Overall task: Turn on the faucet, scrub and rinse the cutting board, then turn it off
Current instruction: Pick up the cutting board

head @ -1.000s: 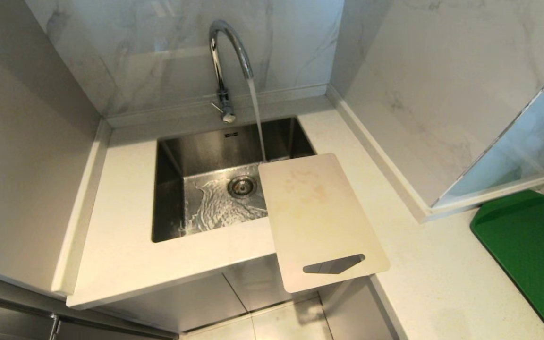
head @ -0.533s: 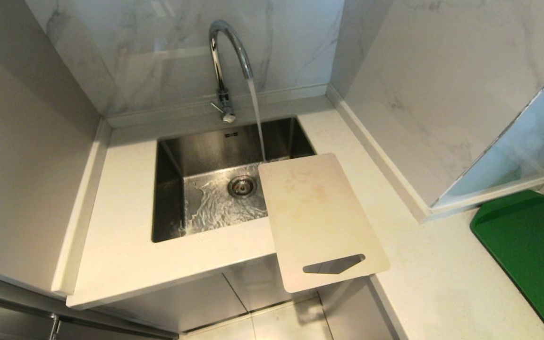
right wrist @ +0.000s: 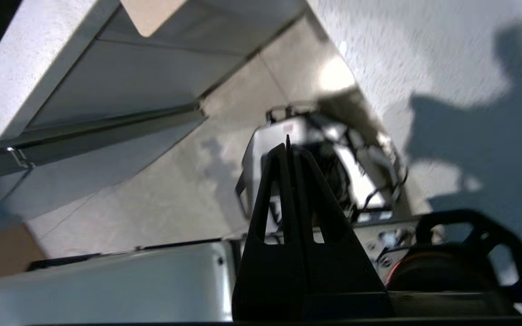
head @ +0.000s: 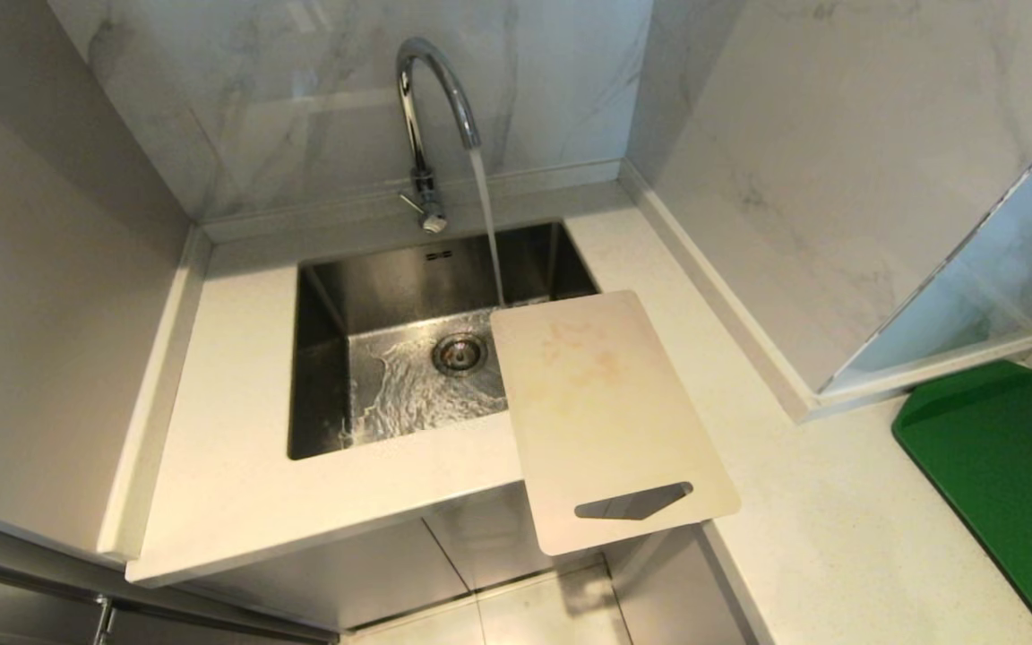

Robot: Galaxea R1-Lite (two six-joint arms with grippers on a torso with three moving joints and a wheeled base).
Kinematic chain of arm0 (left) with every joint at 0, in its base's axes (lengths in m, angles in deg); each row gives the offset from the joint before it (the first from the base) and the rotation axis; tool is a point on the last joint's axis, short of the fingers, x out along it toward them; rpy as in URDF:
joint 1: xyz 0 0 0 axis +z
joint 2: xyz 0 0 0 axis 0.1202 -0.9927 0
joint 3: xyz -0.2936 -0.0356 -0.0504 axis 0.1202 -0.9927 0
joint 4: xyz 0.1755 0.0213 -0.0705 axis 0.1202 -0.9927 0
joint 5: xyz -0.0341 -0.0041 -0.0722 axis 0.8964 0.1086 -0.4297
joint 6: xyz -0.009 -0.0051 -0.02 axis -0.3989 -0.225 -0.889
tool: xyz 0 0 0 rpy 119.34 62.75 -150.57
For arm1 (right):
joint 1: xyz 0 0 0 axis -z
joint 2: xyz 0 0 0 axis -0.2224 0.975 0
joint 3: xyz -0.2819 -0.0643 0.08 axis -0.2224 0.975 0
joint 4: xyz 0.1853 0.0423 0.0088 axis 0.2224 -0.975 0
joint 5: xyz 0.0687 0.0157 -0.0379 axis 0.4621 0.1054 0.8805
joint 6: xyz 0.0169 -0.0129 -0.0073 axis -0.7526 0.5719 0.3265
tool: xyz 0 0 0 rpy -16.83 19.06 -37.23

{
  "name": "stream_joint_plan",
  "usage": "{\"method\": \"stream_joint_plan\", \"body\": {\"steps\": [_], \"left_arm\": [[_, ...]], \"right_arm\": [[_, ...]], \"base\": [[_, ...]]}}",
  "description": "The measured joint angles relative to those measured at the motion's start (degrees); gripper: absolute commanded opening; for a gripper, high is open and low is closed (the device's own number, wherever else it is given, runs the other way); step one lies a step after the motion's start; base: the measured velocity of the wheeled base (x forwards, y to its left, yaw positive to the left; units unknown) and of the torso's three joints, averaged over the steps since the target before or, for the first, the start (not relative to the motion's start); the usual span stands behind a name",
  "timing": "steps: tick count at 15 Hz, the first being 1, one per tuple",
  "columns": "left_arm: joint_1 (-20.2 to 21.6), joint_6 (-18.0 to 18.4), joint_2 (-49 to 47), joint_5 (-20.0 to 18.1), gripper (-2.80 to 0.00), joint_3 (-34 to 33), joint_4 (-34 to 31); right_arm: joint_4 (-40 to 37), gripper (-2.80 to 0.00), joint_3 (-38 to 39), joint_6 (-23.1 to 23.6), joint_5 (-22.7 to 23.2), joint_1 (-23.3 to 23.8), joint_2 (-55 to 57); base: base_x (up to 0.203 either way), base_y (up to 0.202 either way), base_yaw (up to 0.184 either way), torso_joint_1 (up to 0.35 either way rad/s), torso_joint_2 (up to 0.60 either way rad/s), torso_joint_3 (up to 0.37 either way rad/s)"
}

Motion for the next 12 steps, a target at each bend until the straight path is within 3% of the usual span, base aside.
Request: {"method": "stream_joint_plan", "body": {"steps": [5, 7, 10, 12], "left_arm": [[0.0, 0.0, 0.0, 0.0, -2.80, 0.0, 0.0], [0.0, 0.0, 0.0, 0.0, -2.80, 0.0, 0.0], [0.0, 0.0, 0.0, 0.0, -2.80, 0.0, 0.0], [0.0, 0.0, 0.0, 0.0, -2.80, 0.0, 0.0]], "right_arm": [[5.0, -2.80, -1.2, -15.4, 2.9, -0.2, 18.4], [6.3, -2.80, -4.4, -25.4, 3.1, -1.1, 26.4], [7.4, -2.80, -11.3, -43.7, 1.2, -7.2, 35.8], [8.8, -2.80, -13.0, -51.1, -0.8, -10.2, 40.2]], "base": [[0.000, 0.000, 0.000, 0.000, 0.00, 0.000], [0.000, 0.000, 0.000, 0.000, 0.00, 0.000], [0.000, 0.000, 0.000, 0.000, 0.00, 0.000], [0.000, 0.000, 0.000, 0.000, 0.00, 0.000]]}}
